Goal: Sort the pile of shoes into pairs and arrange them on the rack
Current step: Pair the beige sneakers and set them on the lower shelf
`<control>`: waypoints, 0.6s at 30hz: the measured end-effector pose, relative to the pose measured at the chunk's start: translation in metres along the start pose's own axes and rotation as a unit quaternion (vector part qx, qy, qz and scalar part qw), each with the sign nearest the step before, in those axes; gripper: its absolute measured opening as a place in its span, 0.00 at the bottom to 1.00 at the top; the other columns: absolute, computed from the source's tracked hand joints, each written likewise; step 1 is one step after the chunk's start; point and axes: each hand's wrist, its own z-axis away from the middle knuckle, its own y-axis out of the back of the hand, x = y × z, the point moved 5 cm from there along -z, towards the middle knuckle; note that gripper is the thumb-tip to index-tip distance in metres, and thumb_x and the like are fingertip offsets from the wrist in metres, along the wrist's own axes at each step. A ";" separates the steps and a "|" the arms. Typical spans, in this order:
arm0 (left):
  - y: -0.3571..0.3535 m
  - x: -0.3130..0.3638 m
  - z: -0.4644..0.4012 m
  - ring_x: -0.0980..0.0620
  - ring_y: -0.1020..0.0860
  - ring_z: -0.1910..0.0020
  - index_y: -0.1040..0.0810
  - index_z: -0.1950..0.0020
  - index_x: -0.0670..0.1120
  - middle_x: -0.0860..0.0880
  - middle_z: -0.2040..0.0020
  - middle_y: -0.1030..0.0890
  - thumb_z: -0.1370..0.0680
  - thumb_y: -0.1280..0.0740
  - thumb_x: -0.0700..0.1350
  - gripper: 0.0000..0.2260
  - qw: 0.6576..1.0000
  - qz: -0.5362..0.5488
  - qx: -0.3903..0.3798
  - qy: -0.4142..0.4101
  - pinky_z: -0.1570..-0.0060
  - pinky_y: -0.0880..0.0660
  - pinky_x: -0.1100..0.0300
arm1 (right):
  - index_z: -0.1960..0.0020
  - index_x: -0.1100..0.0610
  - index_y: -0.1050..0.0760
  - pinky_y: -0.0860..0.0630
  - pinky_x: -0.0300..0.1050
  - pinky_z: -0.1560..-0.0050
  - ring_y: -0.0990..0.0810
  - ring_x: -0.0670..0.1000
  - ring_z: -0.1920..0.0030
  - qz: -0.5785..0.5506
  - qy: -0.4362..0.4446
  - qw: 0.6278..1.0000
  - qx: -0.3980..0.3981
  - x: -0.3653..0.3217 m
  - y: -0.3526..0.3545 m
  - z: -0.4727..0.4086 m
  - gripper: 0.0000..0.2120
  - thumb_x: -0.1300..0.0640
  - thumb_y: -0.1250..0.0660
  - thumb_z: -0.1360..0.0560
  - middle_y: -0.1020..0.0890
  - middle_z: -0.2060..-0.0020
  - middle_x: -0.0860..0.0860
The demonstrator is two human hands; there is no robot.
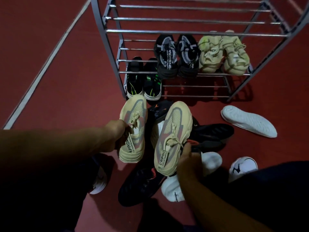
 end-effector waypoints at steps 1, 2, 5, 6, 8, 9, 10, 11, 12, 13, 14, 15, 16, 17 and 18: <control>-0.002 0.000 0.000 0.51 0.38 0.80 0.30 0.72 0.43 0.48 0.78 0.35 0.27 0.39 0.35 0.14 1.000 -0.005 -0.001 0.002 0.76 0.39 0.65 | 0.56 0.62 0.23 0.27 0.47 0.48 0.20 0.60 0.56 -0.021 0.005 1.000 -0.018 0.001 -0.006 0.008 0.23 0.41 0.40 0.25 0.20 0.63 0.54; -0.004 0.000 0.001 0.51 0.39 0.82 0.31 0.73 0.43 0.49 0.80 0.36 0.27 0.39 0.35 0.15 1.000 -0.009 -0.001 0.005 0.77 0.39 0.66 | 0.58 0.61 0.24 0.25 0.47 0.51 0.20 0.59 0.59 -0.022 0.012 0.999 -0.045 0.004 -0.013 0.014 0.22 0.40 0.35 0.30 0.19 0.63 0.54; -0.006 -0.001 0.001 0.51 0.39 0.81 0.31 0.76 0.44 0.50 0.82 0.37 0.27 0.38 0.36 0.17 1.000 -0.014 -0.004 0.013 0.75 0.40 0.64 | 0.43 0.62 0.26 0.22 0.49 0.45 0.20 0.60 0.47 0.069 0.032 0.987 -0.144 0.015 -0.032 0.022 0.28 0.45 0.28 0.36 0.19 0.46 0.59; -0.005 -0.002 0.001 0.51 0.40 0.79 0.31 0.78 0.45 0.50 0.82 0.37 0.27 0.38 0.36 0.18 1.000 -0.014 -0.002 0.016 0.73 0.41 0.62 | 0.36 0.62 0.31 0.25 0.48 0.41 0.23 0.60 0.41 0.087 0.034 0.982 -0.162 0.016 -0.035 0.020 0.30 0.50 0.28 0.33 0.23 0.40 0.59; -0.002 -0.004 -0.001 0.50 0.40 0.78 0.30 0.80 0.45 0.49 0.81 0.36 0.28 0.37 0.36 0.19 1.000 -0.018 0.002 0.017 0.72 0.42 0.60 | 0.33 0.62 0.35 0.28 0.50 0.37 0.25 0.61 0.37 0.109 0.051 0.975 -0.185 0.019 -0.039 0.014 0.28 0.53 0.29 0.28 0.25 0.37 0.60; -0.001 -0.004 -0.001 0.50 0.39 0.78 0.30 0.80 0.44 0.48 0.81 0.36 0.28 0.37 0.36 0.19 1.000 -0.016 0.006 0.015 0.73 0.42 0.61 | 0.34 0.61 0.35 0.27 0.51 0.37 0.25 0.61 0.38 0.113 0.063 0.973 -0.192 0.020 -0.042 0.011 0.26 0.52 0.31 0.26 0.24 0.38 0.60; 0.001 -0.005 0.000 0.50 0.39 0.79 0.30 0.78 0.44 0.48 0.81 0.35 0.28 0.37 0.36 0.18 1.000 -0.015 0.012 0.010 0.75 0.41 0.63 | 0.35 0.60 0.34 0.27 0.52 0.38 0.23 0.61 0.39 0.104 0.067 0.972 -0.198 0.022 -0.045 0.009 0.23 0.52 0.32 0.25 0.22 0.40 0.59; 0.003 -0.004 0.001 0.50 0.39 0.81 0.29 0.77 0.42 0.48 0.82 0.36 0.27 0.37 0.37 0.17 1.000 -0.015 0.020 0.001 0.79 0.41 0.65 | 0.36 0.59 0.32 0.26 0.53 0.38 0.23 0.61 0.41 0.084 0.073 0.975 -0.191 0.023 -0.046 0.009 0.21 0.52 0.33 0.25 0.21 0.41 0.59; 0.005 -0.002 0.001 0.50 0.39 0.84 0.29 0.74 0.41 0.48 0.84 0.36 0.26 0.37 0.37 0.15 0.999 -0.017 0.029 -0.011 0.81 0.41 0.67 | 0.36 0.59 0.31 0.27 0.54 0.39 0.22 0.61 0.41 0.064 0.074 0.980 -0.173 0.024 -0.045 0.010 0.20 0.53 0.34 0.25 0.20 0.41 0.59; 0.006 0.000 0.001 0.50 0.39 0.86 0.29 0.73 0.40 0.48 0.85 0.36 0.26 0.37 0.37 0.14 0.999 -0.018 0.038 -0.022 0.83 0.41 0.69 | 0.36 0.60 0.29 0.27 0.54 0.39 0.22 0.61 0.42 0.043 0.077 0.986 -0.143 0.026 -0.045 0.010 0.19 0.54 0.34 0.24 0.20 0.42 0.60; 0.009 0.002 0.002 0.50 0.39 0.88 0.29 0.73 0.39 0.48 0.86 0.35 0.27 0.38 0.37 0.14 0.998 -0.016 0.046 -0.032 0.83 0.41 0.70 | 0.36 0.61 0.28 0.27 0.53 0.40 0.23 0.61 0.42 0.022 0.082 0.990 -0.116 0.023 -0.044 0.013 0.18 0.55 0.35 0.24 0.20 0.42 0.60; 0.010 0.007 0.003 0.50 0.39 0.89 0.29 0.73 0.39 0.47 0.87 0.35 0.27 0.38 0.36 0.13 0.998 -0.010 0.052 -0.040 0.84 0.41 0.71 | 0.36 0.61 0.27 0.27 0.53 0.40 0.23 0.61 0.41 0.003 0.091 0.991 -0.095 0.020 -0.044 0.017 0.18 0.55 0.36 0.24 0.20 0.42 0.60; 0.012 0.011 0.004 0.50 0.39 0.89 0.29 0.73 0.39 0.47 0.86 0.35 0.27 0.38 0.36 0.13 0.997 0.002 0.058 -0.048 0.84 0.40 0.71 | 0.35 0.61 0.27 0.27 0.54 0.39 0.23 0.61 0.41 -0.014 0.100 0.991 -0.087 0.014 -0.045 0.020 0.19 0.54 0.36 0.24 0.21 0.41 0.60; 0.015 0.017 0.004 0.50 0.39 0.89 0.29 0.72 0.39 0.46 0.85 0.35 0.27 0.38 0.36 0.13 0.996 0.014 0.063 -0.058 0.84 0.40 0.70 | 0.34 0.60 0.27 0.28 0.54 0.38 0.24 0.61 0.39 -0.030 0.112 0.990 -0.080 0.008 -0.046 0.022 0.19 0.54 0.37 0.23 0.21 0.40 0.59; 0.017 0.024 0.002 0.50 0.38 0.88 0.29 0.72 0.39 0.45 0.84 0.35 0.26 0.39 0.36 0.13 0.995 0.025 0.069 -0.068 0.84 0.40 0.69 | 0.33 0.59 0.27 0.28 0.54 0.37 0.25 0.61 0.38 -0.042 0.116 0.989 -0.076 0.000 -0.047 0.021 0.19 0.53 0.38 0.23 0.22 0.39 0.59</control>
